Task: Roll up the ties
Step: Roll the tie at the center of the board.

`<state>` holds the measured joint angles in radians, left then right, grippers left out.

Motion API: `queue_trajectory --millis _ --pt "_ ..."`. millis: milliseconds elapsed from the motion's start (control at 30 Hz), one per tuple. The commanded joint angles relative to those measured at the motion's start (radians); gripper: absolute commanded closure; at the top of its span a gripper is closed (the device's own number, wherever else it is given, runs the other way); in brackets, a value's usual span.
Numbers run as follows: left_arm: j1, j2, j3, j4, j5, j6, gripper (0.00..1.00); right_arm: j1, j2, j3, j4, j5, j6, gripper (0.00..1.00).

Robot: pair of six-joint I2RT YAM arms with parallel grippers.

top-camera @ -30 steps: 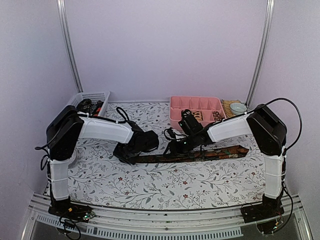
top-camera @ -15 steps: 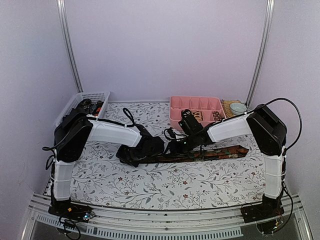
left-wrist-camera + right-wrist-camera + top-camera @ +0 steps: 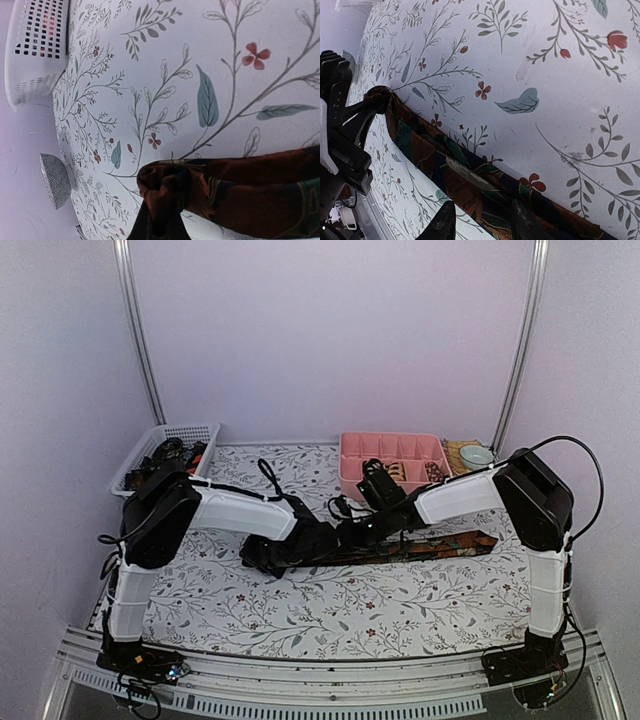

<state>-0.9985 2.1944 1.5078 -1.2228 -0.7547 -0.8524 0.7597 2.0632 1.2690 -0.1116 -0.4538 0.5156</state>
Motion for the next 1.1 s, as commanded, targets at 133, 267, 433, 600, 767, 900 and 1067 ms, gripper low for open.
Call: queue_trajectory --millis 133,267,433,600,767,900,1067 --pt "-0.040 0.059 0.072 -0.009 -0.002 -0.019 0.99 -0.006 0.012 -0.010 -0.016 0.007 -0.002 0.63" --pt "-0.049 0.076 0.084 0.013 0.018 0.002 0.98 -0.008 0.008 -0.008 -0.019 0.006 -0.003 0.63" --pt "-0.054 0.076 0.071 0.052 0.048 0.027 0.96 -0.011 0.006 -0.008 -0.019 0.006 -0.003 0.63" --pt "-0.056 0.070 0.061 0.060 0.053 0.051 0.91 -0.010 0.006 -0.005 -0.020 0.004 -0.006 0.63" --pt "-0.054 0.044 0.028 0.115 0.080 0.091 0.79 -0.011 0.000 -0.005 -0.020 0.006 -0.005 0.63" --pt "-0.054 0.039 0.014 0.139 0.092 0.122 0.77 -0.012 -0.004 -0.006 -0.019 0.007 -0.005 0.63" --pt "-0.052 0.017 0.002 0.179 0.109 0.161 0.76 -0.011 -0.008 -0.005 -0.020 0.008 -0.003 0.63"
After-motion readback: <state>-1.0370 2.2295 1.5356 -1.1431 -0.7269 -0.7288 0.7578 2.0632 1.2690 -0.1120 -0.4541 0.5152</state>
